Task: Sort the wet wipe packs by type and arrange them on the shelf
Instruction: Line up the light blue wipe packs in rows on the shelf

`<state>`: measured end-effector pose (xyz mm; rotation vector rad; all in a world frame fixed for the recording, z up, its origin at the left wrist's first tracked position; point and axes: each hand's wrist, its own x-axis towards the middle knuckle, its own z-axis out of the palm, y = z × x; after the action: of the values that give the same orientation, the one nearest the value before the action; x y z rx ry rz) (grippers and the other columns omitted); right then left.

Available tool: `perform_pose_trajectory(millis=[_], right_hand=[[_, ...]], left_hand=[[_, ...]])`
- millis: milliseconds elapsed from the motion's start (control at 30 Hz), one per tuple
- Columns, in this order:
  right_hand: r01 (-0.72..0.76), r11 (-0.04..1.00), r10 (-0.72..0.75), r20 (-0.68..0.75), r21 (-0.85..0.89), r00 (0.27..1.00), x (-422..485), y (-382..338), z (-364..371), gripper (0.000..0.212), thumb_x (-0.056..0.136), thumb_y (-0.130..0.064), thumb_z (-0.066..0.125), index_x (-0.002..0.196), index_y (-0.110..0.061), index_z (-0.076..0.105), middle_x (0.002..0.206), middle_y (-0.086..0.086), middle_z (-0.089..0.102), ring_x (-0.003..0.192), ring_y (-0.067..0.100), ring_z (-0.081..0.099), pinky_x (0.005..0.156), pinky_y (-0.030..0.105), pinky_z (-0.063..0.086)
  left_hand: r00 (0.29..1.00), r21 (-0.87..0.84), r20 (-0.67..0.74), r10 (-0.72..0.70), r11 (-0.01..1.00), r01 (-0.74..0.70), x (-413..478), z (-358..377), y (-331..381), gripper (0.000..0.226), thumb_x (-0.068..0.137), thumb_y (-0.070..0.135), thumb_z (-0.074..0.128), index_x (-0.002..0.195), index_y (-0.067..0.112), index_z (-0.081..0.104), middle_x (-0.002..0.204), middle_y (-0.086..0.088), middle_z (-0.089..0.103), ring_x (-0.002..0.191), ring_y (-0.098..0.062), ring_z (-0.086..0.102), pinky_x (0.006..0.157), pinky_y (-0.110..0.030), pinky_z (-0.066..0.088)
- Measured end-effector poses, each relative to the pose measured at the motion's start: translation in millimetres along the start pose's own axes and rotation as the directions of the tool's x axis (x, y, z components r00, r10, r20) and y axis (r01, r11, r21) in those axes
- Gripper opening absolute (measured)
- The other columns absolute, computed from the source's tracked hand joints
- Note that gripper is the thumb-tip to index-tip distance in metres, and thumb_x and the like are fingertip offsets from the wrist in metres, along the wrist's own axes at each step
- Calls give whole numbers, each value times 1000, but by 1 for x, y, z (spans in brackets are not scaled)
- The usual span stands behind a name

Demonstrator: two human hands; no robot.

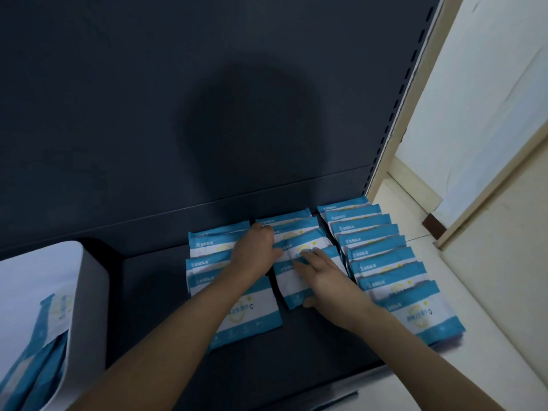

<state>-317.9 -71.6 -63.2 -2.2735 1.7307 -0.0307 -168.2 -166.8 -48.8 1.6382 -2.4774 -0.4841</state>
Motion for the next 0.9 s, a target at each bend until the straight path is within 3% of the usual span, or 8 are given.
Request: perform_pose_trajectory(millis=[233,333,400,533,700,900], right_hand=[[14,1000,-14,-64,-8,998,0,5,-5,66,86,-5,62,145,-8,33,155,14,22,146,32,11,118,45,20],[30,999,-32,-86,-22,996,2,3,-8,64,84,-1,61,143,-6,37,153,14,28,144,34,18,117,44,22],[26,999,-28,-61,-33,998,2,2,-9,64,87,-4,58,145,-9,32,154,10,25,144,30,15,118,41,20],[30,998,-31,-10,-57,999,-2,5,-8,68,90,-9,57,148,-14,24,157,4,16,145,25,9,120,40,15],[19,998,-19,10,-55,1000,-6,7,-6,71,91,-15,58,150,-19,18,158,1,11,147,23,4,120,37,9],[-2,999,2,10,-50,1000,-1,5,-11,65,86,-20,65,143,-16,33,152,5,24,143,24,13,118,40,19]], left_hand=[[997,101,-65,53,994,-46,13,-3,-4,12,96,12,50,93,4,58,103,-10,54,90,-23,55,71,-35,46],[992,137,-41,116,985,-109,18,-4,-8,14,93,13,53,105,7,58,110,-9,53,102,-22,49,81,-36,46],[989,156,-20,148,977,-143,16,0,-9,30,94,18,52,122,10,51,123,-7,52,110,-22,44,89,-34,43],[980,265,24,198,944,-198,1,12,-10,51,101,30,37,149,14,26,155,-1,28,134,-23,26,108,-36,24],[977,348,145,154,917,-196,-7,17,-23,56,104,34,24,153,22,-2,162,4,-4,148,-21,-9,117,-47,-11],[970,347,198,141,915,-204,-5,11,-22,56,105,35,23,152,31,-6,161,3,-8,147,-23,-15,115,-54,-14]])
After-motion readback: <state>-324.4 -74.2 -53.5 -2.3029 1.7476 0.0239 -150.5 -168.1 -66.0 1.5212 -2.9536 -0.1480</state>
